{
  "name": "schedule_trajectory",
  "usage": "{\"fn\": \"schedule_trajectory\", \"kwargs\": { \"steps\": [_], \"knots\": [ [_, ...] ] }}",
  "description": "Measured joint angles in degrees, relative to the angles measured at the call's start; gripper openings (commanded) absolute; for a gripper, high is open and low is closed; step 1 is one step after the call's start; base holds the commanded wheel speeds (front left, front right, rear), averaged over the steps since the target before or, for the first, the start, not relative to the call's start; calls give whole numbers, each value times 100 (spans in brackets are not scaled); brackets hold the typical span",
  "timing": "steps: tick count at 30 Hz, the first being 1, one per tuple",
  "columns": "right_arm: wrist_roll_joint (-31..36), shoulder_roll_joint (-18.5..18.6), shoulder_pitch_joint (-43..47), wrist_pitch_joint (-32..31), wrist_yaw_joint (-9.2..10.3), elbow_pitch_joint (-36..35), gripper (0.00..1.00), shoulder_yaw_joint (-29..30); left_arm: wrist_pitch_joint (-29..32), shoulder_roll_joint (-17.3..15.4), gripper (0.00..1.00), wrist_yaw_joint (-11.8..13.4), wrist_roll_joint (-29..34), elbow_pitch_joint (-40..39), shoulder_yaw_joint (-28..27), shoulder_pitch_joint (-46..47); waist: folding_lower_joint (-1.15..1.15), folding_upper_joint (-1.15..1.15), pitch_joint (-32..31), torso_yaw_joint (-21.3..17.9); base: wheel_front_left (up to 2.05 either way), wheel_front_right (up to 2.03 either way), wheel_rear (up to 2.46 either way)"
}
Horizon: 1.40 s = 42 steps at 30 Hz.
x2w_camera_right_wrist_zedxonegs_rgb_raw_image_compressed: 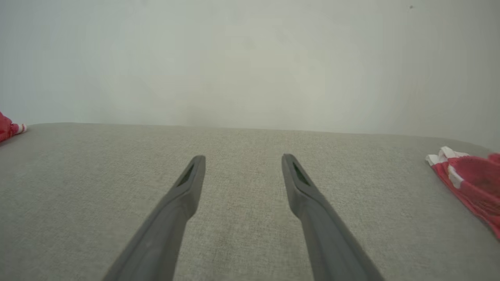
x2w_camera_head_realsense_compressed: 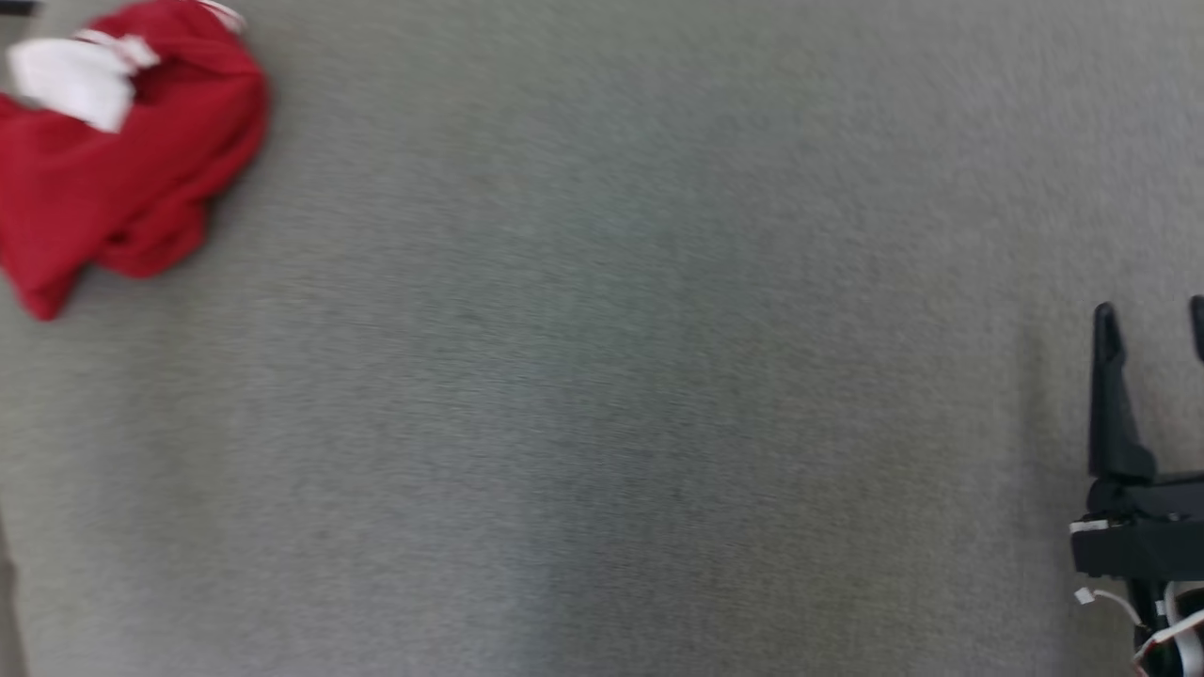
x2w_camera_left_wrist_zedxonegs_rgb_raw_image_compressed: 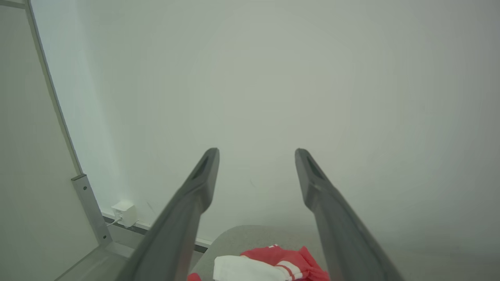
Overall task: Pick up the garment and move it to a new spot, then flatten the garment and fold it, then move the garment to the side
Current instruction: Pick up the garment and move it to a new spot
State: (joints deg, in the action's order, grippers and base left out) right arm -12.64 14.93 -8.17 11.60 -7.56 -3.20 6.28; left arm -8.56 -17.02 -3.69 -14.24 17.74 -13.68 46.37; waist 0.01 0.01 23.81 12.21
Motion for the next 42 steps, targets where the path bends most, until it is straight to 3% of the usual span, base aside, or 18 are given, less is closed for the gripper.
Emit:
{"fn": "schedule_trajectory", "kwargs": {
  "steps": [13,21,26,27,28,29,36,42],
  "knots": [
    [115,-57,-62,-44,0,-460,100,231,789,-698,100,-98,-151,1946,-13,860,0,0,878,-909,0,0,0],
    [175,-68,-110,-99,0,-536,100,157,1933,-916,100,-212,-249,3081,192,1096,-1,0,1022,-1114,0,0,0],
    [175,-57,-158,-129,0,-554,100,102,2226,-1050,100,-240,-302,3455,231,1207,-2,-1,973,-1158,0,0,0],
    [177,-63,-162,-132,0,-553,100,86,2235,-1056,84,-240,-319,3506,231,1214,-2,-1,960,-1166,0,0,0],
    [182,-76,-163,-132,0,-545,100,73,2183,-1076,33,-245,-303,3520,275,1215,-2,-1,945,-1174,0,0,0],
    [189,-92,-163,-132,0,-535,100,64,2051,-1091,0,-244,-264,3528,315,1210,-1,-1,926,-1180,0,0,0],
    [169,-149,-164,-59,0,-331,100,8,738,-1181,0,-237,-83,3331,480,1406,-2,-1,681,-1166,0,0,0],
    [131,-292,-161,29,0,-64,100,-135,209,-1193,0,-321,67,2900,881,1846,-2,-1,324,-1095,0,0,0]
  ]
}}
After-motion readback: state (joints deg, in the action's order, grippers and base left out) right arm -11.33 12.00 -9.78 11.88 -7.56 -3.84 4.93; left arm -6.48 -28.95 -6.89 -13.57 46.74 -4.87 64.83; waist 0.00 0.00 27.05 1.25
